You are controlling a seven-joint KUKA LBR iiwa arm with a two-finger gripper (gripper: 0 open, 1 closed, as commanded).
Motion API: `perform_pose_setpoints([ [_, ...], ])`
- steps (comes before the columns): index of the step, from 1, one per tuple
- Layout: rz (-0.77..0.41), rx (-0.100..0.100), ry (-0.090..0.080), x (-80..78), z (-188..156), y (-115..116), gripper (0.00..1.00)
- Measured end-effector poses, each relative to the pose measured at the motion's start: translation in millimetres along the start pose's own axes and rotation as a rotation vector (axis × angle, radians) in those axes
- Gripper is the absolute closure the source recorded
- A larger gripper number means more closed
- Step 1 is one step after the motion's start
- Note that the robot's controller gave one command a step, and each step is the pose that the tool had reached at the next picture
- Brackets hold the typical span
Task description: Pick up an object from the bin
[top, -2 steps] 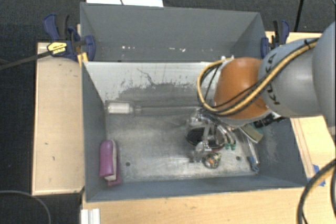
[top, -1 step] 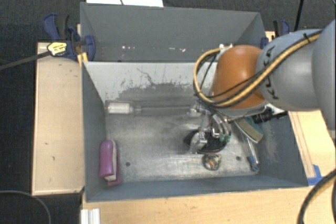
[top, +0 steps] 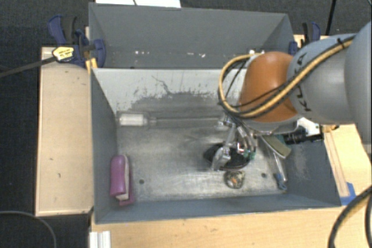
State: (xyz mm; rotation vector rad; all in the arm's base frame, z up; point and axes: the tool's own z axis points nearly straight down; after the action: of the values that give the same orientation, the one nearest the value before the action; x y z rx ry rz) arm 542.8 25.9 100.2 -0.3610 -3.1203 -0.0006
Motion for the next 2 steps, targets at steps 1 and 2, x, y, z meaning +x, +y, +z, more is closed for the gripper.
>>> perform_pose_setpoints([
  [1,-0.037,-0.002,-0.006,-8.0,27.3,8.8,0.0],
  [2,0.153,-0.004,-0.012,18.0,26.8,-45.9,0.0],
])
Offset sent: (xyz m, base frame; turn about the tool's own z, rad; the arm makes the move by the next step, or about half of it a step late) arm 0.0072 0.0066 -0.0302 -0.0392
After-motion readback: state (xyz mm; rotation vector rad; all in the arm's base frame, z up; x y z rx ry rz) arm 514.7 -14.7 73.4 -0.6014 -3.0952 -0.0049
